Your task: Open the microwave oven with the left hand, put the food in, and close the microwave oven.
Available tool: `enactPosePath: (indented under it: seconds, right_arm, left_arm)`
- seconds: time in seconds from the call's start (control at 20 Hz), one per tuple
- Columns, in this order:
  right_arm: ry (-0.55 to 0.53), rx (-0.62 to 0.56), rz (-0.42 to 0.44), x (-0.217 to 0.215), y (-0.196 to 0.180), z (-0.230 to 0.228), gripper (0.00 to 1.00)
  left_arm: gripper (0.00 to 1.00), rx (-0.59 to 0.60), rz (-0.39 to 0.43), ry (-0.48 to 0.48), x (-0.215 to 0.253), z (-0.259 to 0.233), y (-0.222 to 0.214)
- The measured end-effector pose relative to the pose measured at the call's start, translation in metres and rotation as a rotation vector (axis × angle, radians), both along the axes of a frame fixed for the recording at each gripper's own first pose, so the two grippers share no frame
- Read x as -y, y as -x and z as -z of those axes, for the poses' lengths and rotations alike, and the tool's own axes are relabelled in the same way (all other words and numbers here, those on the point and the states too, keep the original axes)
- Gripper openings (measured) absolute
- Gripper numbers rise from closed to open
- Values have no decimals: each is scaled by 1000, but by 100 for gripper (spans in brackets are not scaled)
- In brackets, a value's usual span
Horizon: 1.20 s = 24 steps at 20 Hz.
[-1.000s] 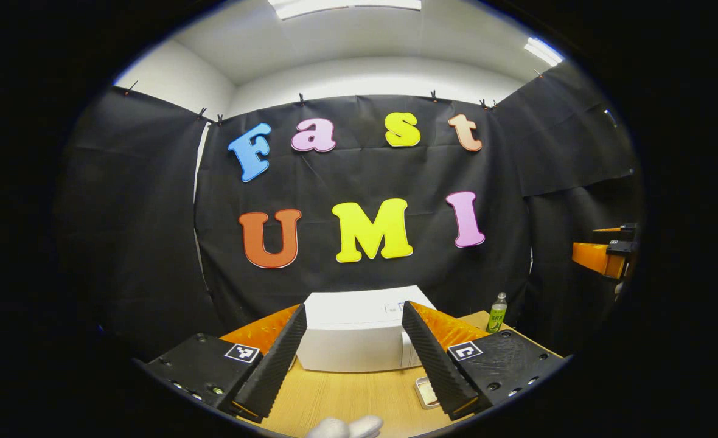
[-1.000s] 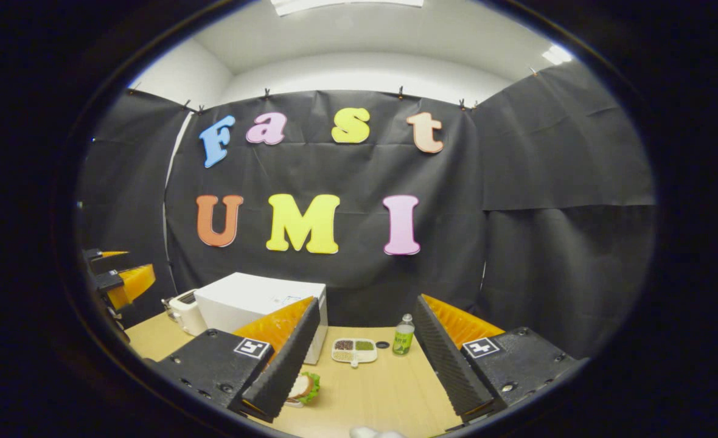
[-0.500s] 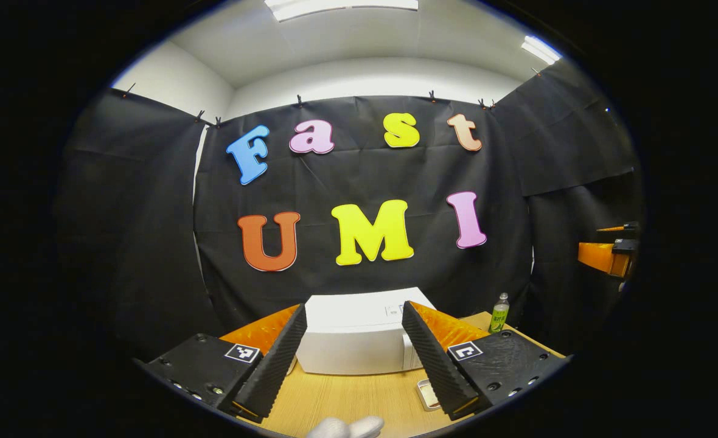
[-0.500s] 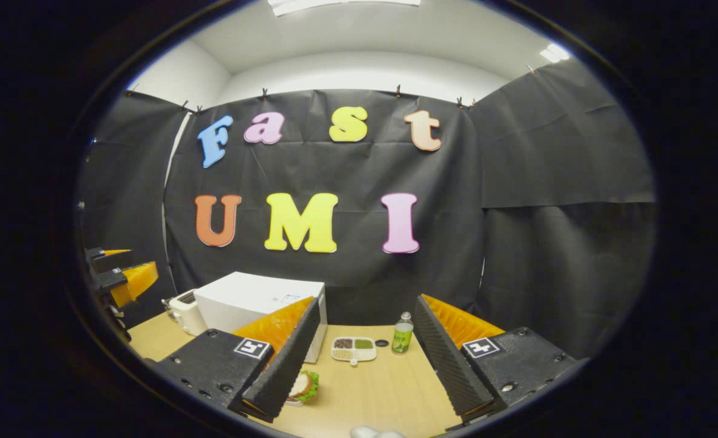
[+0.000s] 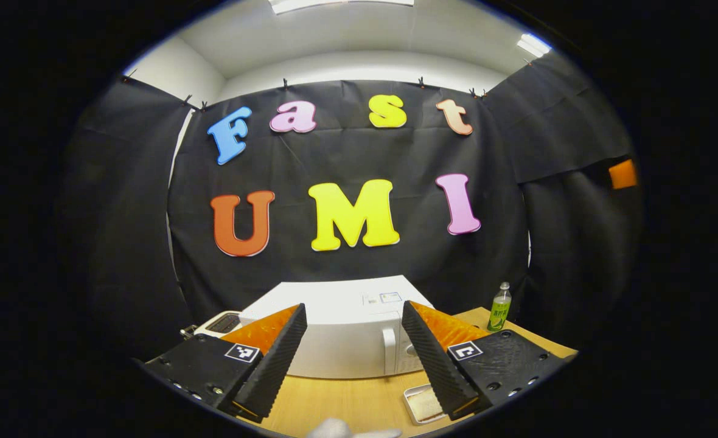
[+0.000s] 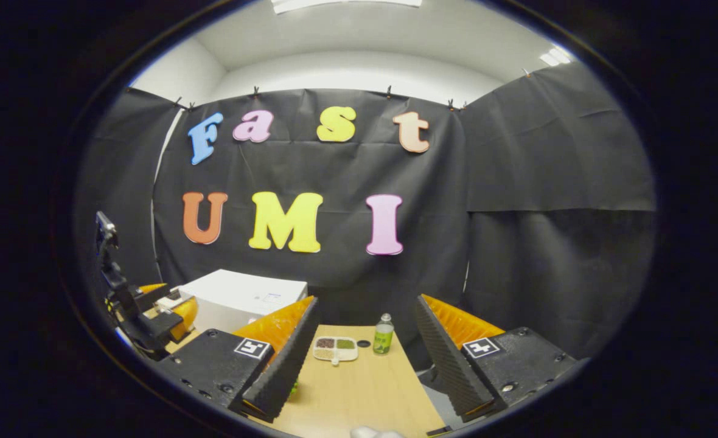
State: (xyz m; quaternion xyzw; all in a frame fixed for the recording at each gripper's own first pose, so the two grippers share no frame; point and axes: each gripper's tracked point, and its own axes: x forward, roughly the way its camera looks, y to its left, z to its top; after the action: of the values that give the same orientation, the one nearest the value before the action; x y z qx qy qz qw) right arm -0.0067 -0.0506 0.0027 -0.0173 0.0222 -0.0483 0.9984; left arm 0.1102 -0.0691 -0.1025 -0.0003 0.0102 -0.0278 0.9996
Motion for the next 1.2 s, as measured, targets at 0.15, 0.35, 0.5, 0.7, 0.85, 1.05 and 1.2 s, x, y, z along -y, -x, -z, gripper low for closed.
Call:
enactPosePath:
  seconds: [0.15, 0.35, 0.5, 0.7, 0.85, 1.05, 1.2]
  right_arm:
    - [38, -37, 40, 18, 2, 8, 100]
    - [46, -68, 94, 38, 6, 16, 92]
    - [68, -98, 132, 51, 6, 22, 100]
    - [81, -121, 144, 52, 4, 26, 100]
    - [93, -117, 140, 51, 4, 25, 99]
    - [64, -133, 113, 44, -1, 29, 99]
    - [56, -131, 86, 36, -4, 28, 99]
  left_arm:
    - [96, -88, 9, 15, 26, 56, -39]
    - [96, -177, 21, 24, 53, 115, -86]
    - [90, -190, 34, 13, 68, 142, -115]
    - [71, -203, 43, 4, 76, 162, -135]
    - [51, -232, 32, -3, 65, 170, -137]
    - [23, -248, 91, 100, 67, 171, -139]
    - [13, -275, 108, 132, 66, 168, -135]
